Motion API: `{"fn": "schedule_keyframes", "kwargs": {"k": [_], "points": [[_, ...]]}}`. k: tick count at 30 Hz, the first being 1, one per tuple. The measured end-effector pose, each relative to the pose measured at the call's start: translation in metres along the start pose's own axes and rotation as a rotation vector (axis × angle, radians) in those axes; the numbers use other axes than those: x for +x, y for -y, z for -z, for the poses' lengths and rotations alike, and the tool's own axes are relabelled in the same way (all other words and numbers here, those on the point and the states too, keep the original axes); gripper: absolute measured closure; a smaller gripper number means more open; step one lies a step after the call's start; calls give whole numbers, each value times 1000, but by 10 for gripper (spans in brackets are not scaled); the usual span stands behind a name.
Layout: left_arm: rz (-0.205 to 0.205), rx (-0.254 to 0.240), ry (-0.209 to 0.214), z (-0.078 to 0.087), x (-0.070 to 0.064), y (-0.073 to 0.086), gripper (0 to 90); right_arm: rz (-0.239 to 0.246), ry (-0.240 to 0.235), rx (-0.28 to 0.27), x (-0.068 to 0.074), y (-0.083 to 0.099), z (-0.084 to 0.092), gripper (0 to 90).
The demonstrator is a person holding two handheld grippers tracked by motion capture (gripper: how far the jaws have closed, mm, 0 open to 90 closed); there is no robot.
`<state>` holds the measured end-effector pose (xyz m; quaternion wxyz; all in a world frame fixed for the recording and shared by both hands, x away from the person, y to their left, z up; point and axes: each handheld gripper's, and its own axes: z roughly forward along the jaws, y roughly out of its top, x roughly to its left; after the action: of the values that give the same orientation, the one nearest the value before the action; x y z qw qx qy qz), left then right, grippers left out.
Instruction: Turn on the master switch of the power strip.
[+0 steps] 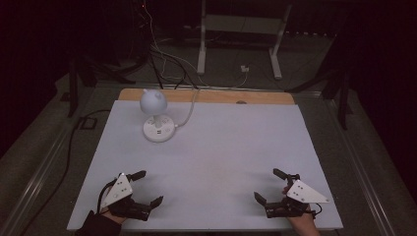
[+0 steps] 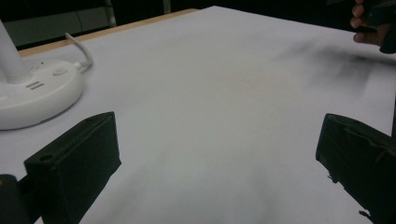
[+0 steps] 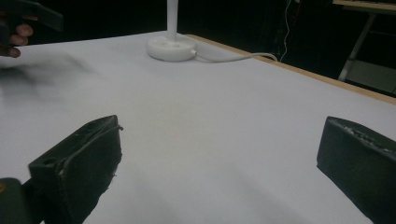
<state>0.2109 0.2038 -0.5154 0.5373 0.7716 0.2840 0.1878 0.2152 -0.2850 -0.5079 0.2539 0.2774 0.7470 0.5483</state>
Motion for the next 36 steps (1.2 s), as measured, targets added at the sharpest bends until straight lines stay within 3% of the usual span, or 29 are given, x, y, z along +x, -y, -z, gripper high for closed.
{"fn": "schedule_keyframes", "kwargs": {"k": [6, 9, 15, 27, 36], "points": [[-2, 10, 1, -1, -1, 0, 2, -17, -10, -18, -1, -2, 2, 0], [-5, 10, -2, -1, -1, -1, 2, -3, -15, -5, 0, -1, 0, 0], [-4, 10, 11, 0, -4, -2, 2, 15, 0, 5, 1, -2, 0, 0], [-16, 23, 35, -4, -8, -4, 2, -11, 22, -26, 1, -4, 3, 19], [2, 37, 61, -7, -7, -11, 2, 3, 0, 7, 7, -5, -1, 0]]}}
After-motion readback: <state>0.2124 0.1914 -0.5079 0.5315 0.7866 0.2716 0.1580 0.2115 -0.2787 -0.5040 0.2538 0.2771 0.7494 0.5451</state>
